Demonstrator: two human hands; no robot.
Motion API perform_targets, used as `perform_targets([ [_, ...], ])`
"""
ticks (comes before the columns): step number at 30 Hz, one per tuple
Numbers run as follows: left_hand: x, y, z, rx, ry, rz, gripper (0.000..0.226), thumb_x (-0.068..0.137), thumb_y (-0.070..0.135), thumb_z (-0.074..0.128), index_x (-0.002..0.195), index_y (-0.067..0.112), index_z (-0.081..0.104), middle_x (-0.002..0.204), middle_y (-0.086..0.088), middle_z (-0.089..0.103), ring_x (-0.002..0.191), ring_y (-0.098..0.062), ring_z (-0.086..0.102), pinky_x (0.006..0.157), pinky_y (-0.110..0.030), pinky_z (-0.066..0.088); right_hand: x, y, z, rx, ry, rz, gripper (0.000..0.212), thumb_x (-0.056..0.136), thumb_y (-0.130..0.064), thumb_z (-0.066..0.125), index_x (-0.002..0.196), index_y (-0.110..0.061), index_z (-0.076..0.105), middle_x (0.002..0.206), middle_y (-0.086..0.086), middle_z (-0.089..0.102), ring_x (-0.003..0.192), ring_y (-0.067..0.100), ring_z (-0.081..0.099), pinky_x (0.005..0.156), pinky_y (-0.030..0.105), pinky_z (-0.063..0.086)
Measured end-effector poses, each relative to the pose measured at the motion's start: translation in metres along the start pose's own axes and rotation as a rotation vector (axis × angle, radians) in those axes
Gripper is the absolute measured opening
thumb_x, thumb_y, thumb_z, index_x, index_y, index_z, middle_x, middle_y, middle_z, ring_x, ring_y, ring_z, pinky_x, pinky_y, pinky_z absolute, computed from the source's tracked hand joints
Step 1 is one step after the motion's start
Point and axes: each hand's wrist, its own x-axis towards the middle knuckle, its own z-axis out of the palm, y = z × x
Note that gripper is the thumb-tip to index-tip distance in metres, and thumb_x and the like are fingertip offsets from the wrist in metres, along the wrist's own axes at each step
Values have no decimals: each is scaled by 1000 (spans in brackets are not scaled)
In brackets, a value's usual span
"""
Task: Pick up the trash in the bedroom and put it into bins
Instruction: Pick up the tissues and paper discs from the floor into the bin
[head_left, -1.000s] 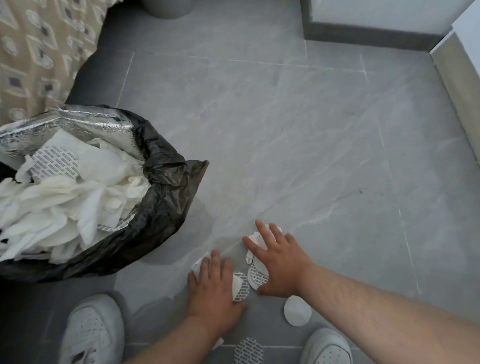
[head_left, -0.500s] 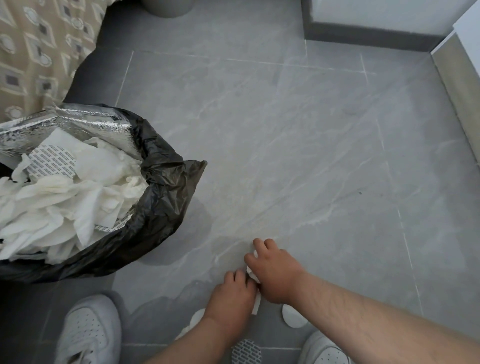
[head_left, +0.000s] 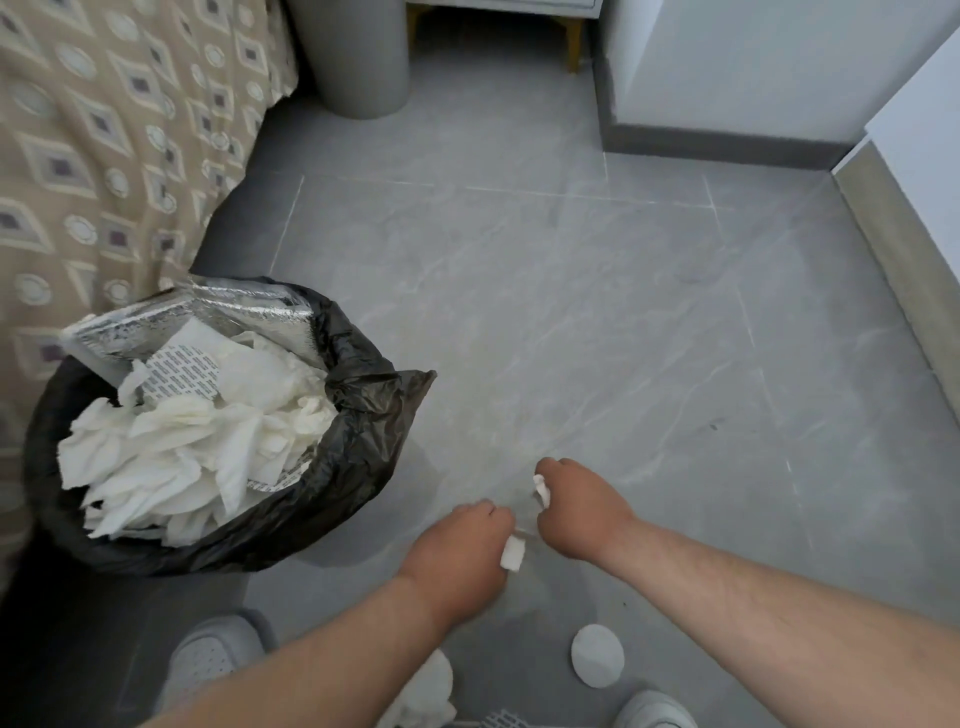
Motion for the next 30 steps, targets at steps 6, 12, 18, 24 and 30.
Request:
perform_targets([
  [6, -14, 9, -101, -215, 163, -40, 15, 84, 10, 46, 91, 11, 59, 94, -6, 61, 90, -26, 56, 76, -33, 46, -25, -43, -83, 180, 130, -30, 7, 82, -16, 50, 77, -18, 45, 73, -4, 52, 70, 20, 51, 54, 26, 35],
  [12, -68, 3, -194, -267, 240, -65, 11, 84, 10, 51, 79, 14, 59, 67, 4, 56, 68, -16, 53, 55, -19, 37, -81, -90, -140, 329, 231, -94, 20, 80, -5, 53, 72, -22, 45, 71, -14, 46, 62, 3, 46, 42, 11, 35],
  [18, -121, -59, -203, -516, 462, -362, 21, 87, 5, 49, 70, 12, 58, 66, -3, 56, 49, -2, 51, 42, -10, 37, -111, -104, -103, 774, 146, 55, 17, 76, 1, 50, 75, -14, 55, 74, -4, 53, 63, 13, 52, 52, 23, 50],
  [24, -123, -147, -205, -620, 605, -564, 17, 83, 6, 48, 80, 13, 64, 78, -10, 67, 76, -32, 65, 71, -46, 57, -78, -125, -91, 793, 87, 106, 23, 74, 6, 46, 68, -15, 40, 70, 6, 41, 63, 19, 43, 52, 27, 47],
  [30, -94, -159, -189, -447, 547, -459, 43, 83, 4, 50, 125, 17, 55, 124, -3, 57, 119, -24, 51, 98, -30, 40, -43, -172, -87, 778, 84, 60, 23, 55, -13, 47, 78, -9, 52, 71, 4, 46, 65, 18, 44, 59, 31, 40],
])
